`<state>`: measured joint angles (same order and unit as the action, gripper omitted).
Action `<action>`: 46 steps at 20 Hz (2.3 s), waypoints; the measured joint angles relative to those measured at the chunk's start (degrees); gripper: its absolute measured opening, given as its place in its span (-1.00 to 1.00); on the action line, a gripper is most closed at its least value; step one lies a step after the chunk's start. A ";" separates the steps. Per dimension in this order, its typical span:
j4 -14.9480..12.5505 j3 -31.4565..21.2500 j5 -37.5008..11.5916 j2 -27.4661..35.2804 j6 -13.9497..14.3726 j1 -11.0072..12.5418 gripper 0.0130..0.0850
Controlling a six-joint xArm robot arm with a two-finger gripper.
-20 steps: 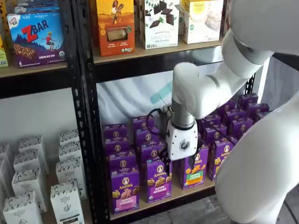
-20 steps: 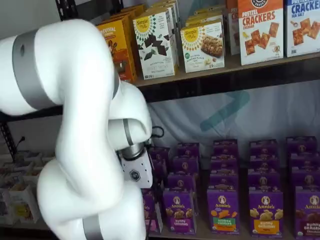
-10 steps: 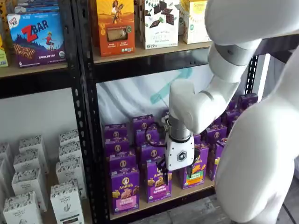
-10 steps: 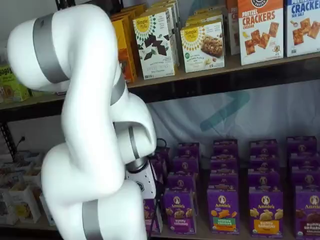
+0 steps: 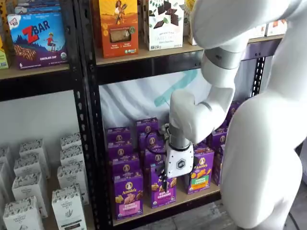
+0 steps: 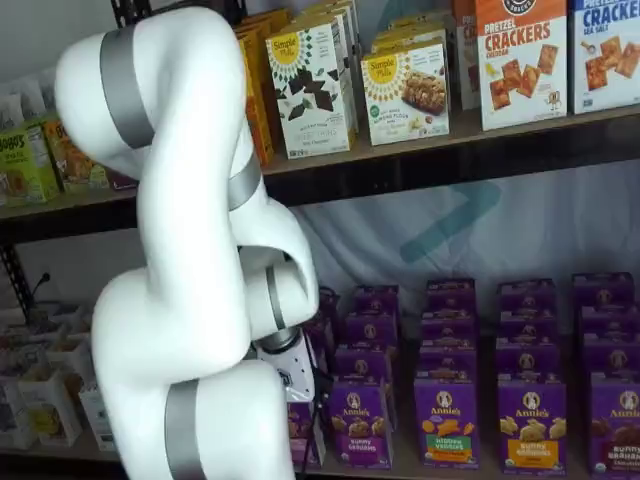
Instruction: Pick up the purple box with a pink patch in the middle, on the bottom shelf, the first box from the left
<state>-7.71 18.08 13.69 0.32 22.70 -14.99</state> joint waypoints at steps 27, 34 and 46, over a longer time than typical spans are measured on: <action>-2.12 18.85 0.22 19.67 6.36 -4.34 1.00; -1.16 24.81 3.07 23.85 4.69 -3.61 1.00; 0.15 33.01 2.74 30.38 3.60 -3.87 1.00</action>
<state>-7.56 51.08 16.43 30.70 26.30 -18.86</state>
